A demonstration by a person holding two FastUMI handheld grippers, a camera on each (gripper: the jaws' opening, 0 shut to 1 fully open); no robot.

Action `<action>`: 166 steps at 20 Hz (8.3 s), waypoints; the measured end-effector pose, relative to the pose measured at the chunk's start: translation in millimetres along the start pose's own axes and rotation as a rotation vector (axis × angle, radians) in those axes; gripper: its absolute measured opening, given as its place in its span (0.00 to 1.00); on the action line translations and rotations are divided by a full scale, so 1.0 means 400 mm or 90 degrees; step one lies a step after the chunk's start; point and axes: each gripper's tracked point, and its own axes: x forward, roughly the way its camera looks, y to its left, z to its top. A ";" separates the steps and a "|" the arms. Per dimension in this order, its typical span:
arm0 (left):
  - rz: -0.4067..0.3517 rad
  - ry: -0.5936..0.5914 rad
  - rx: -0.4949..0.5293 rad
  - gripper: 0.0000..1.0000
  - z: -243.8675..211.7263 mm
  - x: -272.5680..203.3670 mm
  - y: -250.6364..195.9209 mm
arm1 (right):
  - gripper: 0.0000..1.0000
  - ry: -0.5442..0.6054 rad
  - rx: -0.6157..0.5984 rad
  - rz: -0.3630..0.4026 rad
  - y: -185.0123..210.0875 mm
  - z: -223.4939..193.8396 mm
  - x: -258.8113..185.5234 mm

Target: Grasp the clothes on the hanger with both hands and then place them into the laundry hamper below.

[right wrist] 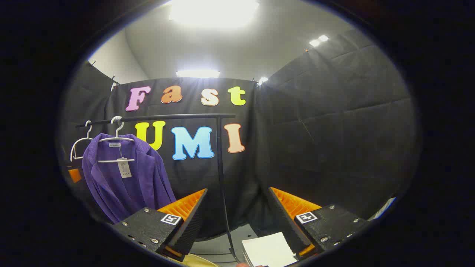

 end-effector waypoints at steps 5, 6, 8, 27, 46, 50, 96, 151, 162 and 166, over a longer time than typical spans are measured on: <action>0.024 -0.005 -0.030 1.00 -0.019 -0.005 0.021 | 0.96 0.004 -0.016 -0.016 -0.021 0.001 -0.005; 0.022 -0.003 -0.034 1.00 -0.025 -0.010 0.022 | 0.96 0.003 -0.019 -0.015 -0.020 0.002 -0.006; 0.022 0.002 -0.033 1.00 -0.035 -0.021 0.030 | 0.96 0.000 -0.025 -0.011 -0.016 0.008 -0.010; 0.024 0.064 -0.030 0.96 -0.092 -0.100 0.067 | 0.96 0.050 0.006 0.097 0.163 -0.033 -0.044; 0.128 0.038 -0.107 1.00 0.008 0.169 0.114 | 0.95 0.079 0.040 0.379 0.648 0.080 0.250; 0.161 0.051 -0.157 1.00 -0.019 0.249 0.111 | 0.95 0.118 0.057 0.433 0.759 0.047 0.323; 0.374 -0.044 -0.090 0.02 -0.015 0.372 0.165 | 0.00 0.053 0.073 0.557 0.914 -0.047 0.616; 0.025 -0.042 -0.096 0.01 0.001 0.444 0.547 | 0.00 -0.119 -0.056 0.187 0.781 0.117 0.391; 0.021 -0.030 -0.108 0.02 -0.060 0.455 0.387 | 0.00 -0.089 -0.044 0.194 0.710 0.075 0.464; 0.029 -0.022 -0.102 0.02 -0.069 0.460 0.342 | 0.00 -0.086 -0.040 0.200 0.682 0.058 0.480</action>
